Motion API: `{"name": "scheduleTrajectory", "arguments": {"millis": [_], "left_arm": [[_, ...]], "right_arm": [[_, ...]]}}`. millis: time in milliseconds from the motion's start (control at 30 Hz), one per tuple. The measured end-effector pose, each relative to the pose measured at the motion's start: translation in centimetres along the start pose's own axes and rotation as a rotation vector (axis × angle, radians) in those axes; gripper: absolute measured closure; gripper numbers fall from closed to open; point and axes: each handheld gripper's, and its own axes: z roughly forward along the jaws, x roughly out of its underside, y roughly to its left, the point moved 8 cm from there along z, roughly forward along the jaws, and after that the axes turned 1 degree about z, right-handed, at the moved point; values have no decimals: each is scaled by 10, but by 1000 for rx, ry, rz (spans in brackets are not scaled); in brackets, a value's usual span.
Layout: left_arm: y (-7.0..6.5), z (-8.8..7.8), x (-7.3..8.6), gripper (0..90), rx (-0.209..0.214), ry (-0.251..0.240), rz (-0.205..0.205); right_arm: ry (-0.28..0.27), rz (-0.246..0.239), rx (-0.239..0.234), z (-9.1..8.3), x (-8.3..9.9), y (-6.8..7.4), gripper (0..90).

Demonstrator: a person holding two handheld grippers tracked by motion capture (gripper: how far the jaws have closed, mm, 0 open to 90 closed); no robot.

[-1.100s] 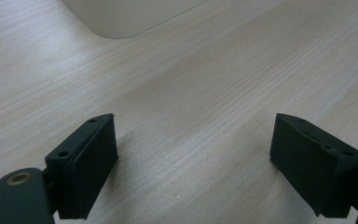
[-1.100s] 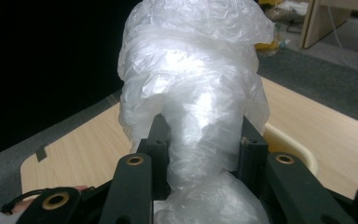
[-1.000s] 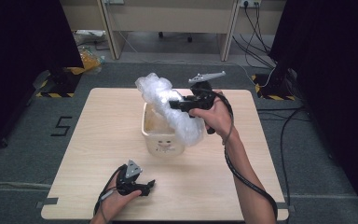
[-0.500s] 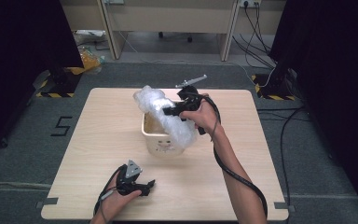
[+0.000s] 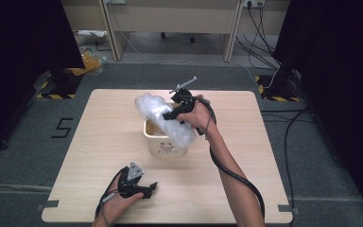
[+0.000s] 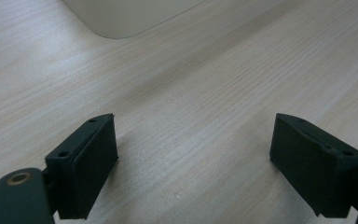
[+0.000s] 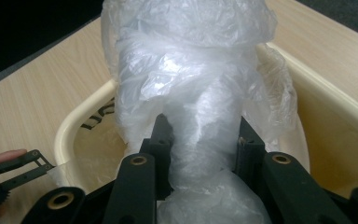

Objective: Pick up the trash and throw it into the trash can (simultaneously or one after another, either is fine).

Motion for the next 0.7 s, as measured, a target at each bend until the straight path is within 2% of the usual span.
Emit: {"name": "scheduleTrajectory", "arguments": {"millis": [367,700], "left_arm": [[0,0,0,140,2,-1,3],[0,0,0,140,2,1,4]], "right_arm": [[59,-7,-18,20,6,-3,690],[144,-11,-23,40,13,-3,696]]}}
